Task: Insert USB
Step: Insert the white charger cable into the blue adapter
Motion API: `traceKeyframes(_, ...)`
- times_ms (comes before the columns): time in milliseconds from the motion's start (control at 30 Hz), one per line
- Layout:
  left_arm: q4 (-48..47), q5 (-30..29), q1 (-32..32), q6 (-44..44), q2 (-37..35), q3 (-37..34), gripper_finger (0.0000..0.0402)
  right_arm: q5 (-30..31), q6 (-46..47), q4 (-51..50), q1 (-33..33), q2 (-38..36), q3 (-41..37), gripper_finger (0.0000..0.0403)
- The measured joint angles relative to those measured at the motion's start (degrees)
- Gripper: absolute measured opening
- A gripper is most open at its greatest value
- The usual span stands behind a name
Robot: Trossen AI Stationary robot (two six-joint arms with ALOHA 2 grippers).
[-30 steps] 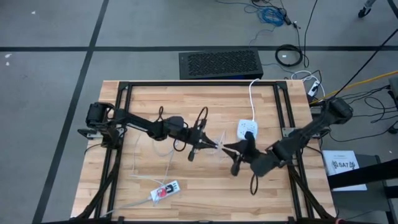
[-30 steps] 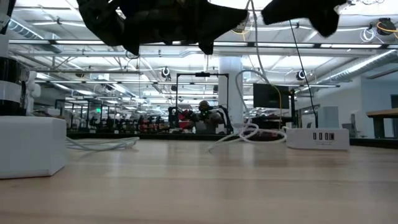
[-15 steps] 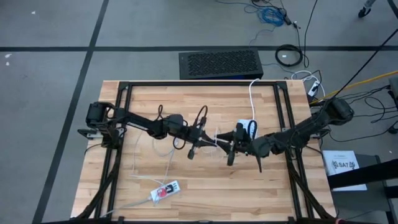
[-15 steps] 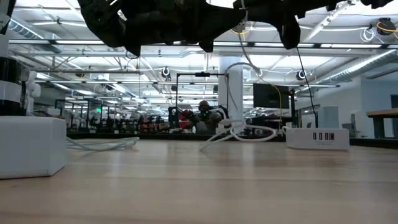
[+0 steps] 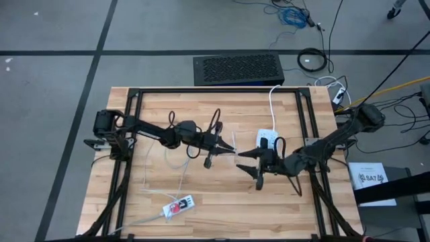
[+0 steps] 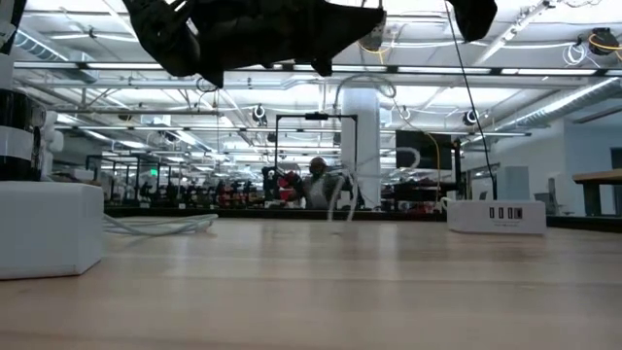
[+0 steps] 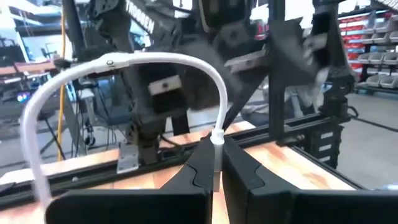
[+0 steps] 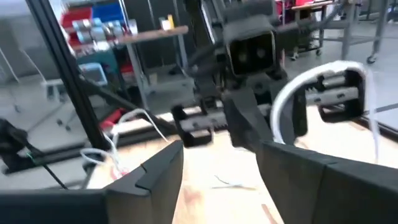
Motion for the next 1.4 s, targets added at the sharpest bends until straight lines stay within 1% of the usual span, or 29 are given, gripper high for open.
traceKeyframes(133, 0.9, 0.2, -0.2, 0.0, 0.0, 0.0, 0.0014, 0.9, -2.1, -1.2, 0.3, 1.1, 0.0, 0.0179)
traceKeyframes(367, 0.7, -0.2, -0.1, 0.0, 0.0, 0.0, 0.0014, 1.8, -1.1, -0.9, -0.7, 2.1, 0.0, 0.0139)
traceKeyframes(467, 0.8, -0.5, -0.2, 0.1, 0.0, 0.0, 0.0014, 6.0, 0.3, -2.6, -0.7, 2.1, 0.0, 0.0135)
traceKeyframes(533, 0.7, -0.5, -0.2, 0.1, 0.0, 0.0, 0.0014, 7.5, 0.6, -3.4, -0.8, 2.1, -0.1, 0.0135)
traceKeyframes(700, 0.7, -0.8, -0.2, 0.1, 0.0, 0.0, 0.0014, 6.9, 0.2, -3.1, -2.0, 2.1, -0.1, 0.0136)
traceKeyframes(800, -0.2, -2.4, -0.2, 0.1, 0.0, 0.0, 0.0014, 6.6, -1.0, -2.2, -3.3, 2.1, -0.1, 0.0135)
traceKeyframes(900, -1.1, -3.1, -0.2, 0.1, 0.0, 0.0, 0.0014, 3.4, -1.6, -1.6, -5.3, 2.1, -0.1, 0.0126)
traceKeyframes(967, -1.0, -3.2, -0.2, 0.2, 0.0, 0.0, 0.0014, 2.1, -1.4, -1.4, -6.6, 2.4, -0.1, 0.0113)
traceKeyframes(1033, -1.0, -3.6, -0.1, 0.2, 0.0, 0.0, 0.0014, 1.2, -1.5, -1.2, -7.6, 3.0, -0.1, 0.0091)
traceKeyframes(1167, -1.6, -4.2, 0.2, 0.1, 0.0, 0.0, 0.0014, 1.5, -2.6, -0.8, -7.8, 3.7, -0.1, 0.0022)
traceKeyframes(1200, -1.7, -4.2, 0.3, 0.1, 0.0, 0.0, 0.0014, 1.8, -3.3, -0.8, -7.6, 3.7, -0.1, 0.0013)
traceKeyframes(1300, -2.1, -3.9, 0.4, 0.0, 0.0, 0.1, 0.0015, 1.3, -5.7, -1.4, -6.9, 2.9, -0.1, 0.0009)
traceKeyframes(1400, -2.2, -4.0, 0.4, 0.0, -0.1, 0.3, 0.0039, 0.8, -7.6, -3.7, -6.5, 1.0, -0.1, 0.0003)
